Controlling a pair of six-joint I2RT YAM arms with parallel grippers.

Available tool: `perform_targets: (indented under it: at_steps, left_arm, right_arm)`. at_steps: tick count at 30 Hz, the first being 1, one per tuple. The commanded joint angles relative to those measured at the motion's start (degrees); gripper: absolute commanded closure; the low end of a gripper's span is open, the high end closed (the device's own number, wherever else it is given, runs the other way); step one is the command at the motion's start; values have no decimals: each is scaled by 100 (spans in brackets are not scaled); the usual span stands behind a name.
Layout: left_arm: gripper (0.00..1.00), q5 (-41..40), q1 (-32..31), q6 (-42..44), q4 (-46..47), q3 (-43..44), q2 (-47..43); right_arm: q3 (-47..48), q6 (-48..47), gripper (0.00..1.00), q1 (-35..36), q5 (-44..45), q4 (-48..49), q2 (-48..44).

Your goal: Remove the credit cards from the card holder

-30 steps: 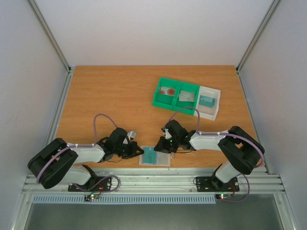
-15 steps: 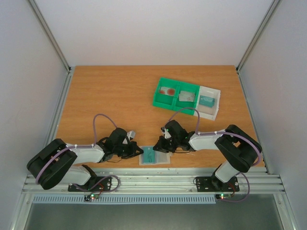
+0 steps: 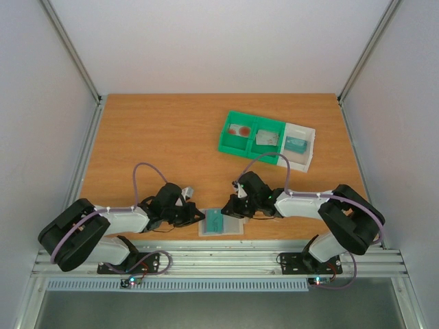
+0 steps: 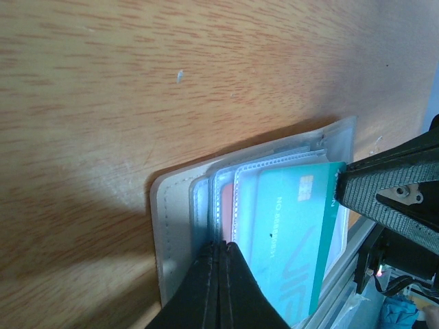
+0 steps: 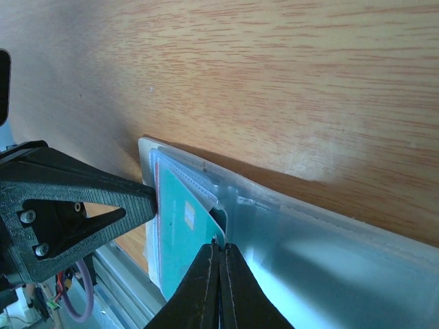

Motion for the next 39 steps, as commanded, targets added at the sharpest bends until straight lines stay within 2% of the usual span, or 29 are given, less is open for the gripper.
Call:
perform_targets:
  at_steps: [1,12,17,22,28,33,39]
  left_arm:
    - [99,-285,-30,169,-191,-110,-3]
    - [100,-303,-33,209,-234,-86,-17]
    - [97,-232,-33,193,-231,-66,-82]
    - [88,-161,-33,198,-344,5,-318]
    - [71,-7,-33,251,-539,170,-731]
    - [58,93,-33,599,-1249,525,-1303]
    - [48,453,-33,1225,-2265,1082,-2323]
  right_arm:
    - [43,-213,99,4,180,-236,-202]
    - [207,-583,99,-70,366,-916,-668]
    - [325,-844,99,-100,441,-1230,-930]
    - [671,-1182,99,-114,557,-1838,-1253]
    - [819,-1607,99,-124,662,-2234,-1799]
    - [1307,-2231,99,-140,489,-3066,-1993]
    - [1737,-2912,99,-147,322,-3857,-2433]
